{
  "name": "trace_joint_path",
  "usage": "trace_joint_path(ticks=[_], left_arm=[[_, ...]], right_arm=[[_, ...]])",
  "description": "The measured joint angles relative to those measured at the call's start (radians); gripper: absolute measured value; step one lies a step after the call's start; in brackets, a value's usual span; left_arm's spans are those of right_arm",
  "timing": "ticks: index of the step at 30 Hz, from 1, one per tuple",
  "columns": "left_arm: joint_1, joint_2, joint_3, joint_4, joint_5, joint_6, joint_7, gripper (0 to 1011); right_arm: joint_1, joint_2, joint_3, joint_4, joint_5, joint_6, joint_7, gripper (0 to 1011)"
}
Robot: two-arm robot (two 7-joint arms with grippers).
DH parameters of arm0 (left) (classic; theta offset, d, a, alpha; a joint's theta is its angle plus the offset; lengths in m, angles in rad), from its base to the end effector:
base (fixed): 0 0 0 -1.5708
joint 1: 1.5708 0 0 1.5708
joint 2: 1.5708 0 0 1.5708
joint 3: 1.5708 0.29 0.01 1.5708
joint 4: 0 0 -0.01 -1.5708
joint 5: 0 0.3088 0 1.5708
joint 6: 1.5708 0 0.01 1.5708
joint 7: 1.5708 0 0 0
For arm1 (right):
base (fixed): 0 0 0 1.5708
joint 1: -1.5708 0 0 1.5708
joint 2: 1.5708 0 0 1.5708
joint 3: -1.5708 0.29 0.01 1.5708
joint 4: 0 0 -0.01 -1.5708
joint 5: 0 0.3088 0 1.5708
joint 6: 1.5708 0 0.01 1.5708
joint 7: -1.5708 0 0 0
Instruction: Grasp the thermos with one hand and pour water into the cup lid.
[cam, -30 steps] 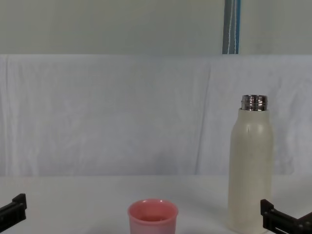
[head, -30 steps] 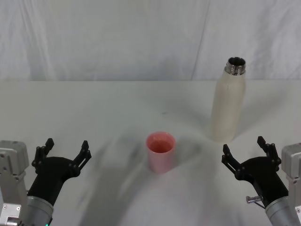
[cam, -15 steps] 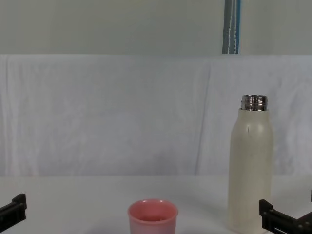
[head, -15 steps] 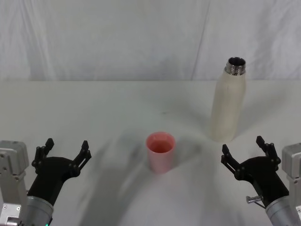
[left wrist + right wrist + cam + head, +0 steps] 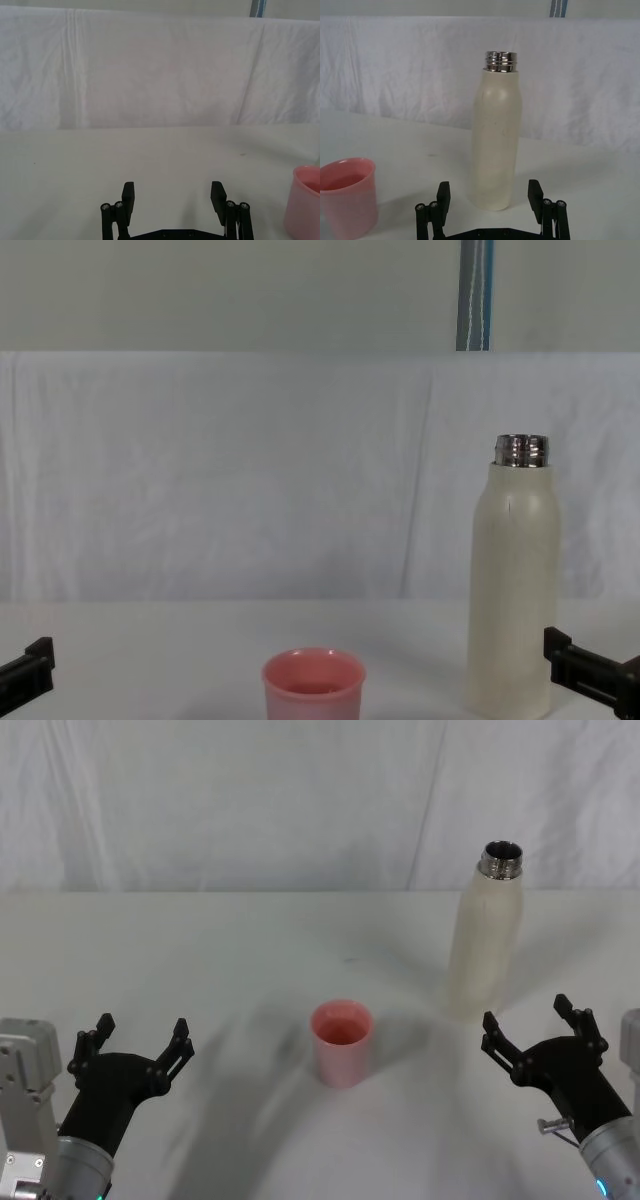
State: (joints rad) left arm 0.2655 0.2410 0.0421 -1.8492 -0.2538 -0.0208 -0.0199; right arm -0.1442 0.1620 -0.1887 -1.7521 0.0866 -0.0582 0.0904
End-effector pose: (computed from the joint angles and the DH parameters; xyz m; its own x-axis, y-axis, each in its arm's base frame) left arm 0.2529 0.0376 -0.2853 0.1245 0.9917 -0.0326 -0.9921 0.1240 -0.0176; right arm 0.2805 0.0212 -0.2918 0.2978 -0.9534 0.0494 0.9518 0.3005 0.0617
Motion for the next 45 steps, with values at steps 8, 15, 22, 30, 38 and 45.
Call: trace_joint_path(ticks=[8,15,22,30,38,45], left_arm=[[0.0,0.0,0.0,0.0,0.0,0.0,0.0,1001],[0.0,0.0,0.0,0.0,0.0,0.0,0.0,1001],[0.0,0.0,0.0,0.0,0.0,0.0,0.0,1001],[0.0,0.0,0.0,0.0,0.0,0.0,0.0,1001],[0.0,0.0,0.0,0.0,0.0,0.0,0.0,1001],[0.0,0.0,0.0,0.0,0.0,0.0,0.0,1001]], right_arm=[[0.036,-0.002,0.025,0.018,0.016,0.016,0.045,1001],[0.08,0.001,0.038,0.044,0.048,0.04,0.082,1001],[0.135,0.009,0.045,0.082,0.093,0.068,0.116,1001],[0.186,0.018,0.039,0.129,0.126,0.095,0.137,1001],[0.233,0.019,0.023,0.186,0.158,0.105,0.146,1001],[0.263,0.016,0.008,0.224,0.168,0.105,0.145,1001]])
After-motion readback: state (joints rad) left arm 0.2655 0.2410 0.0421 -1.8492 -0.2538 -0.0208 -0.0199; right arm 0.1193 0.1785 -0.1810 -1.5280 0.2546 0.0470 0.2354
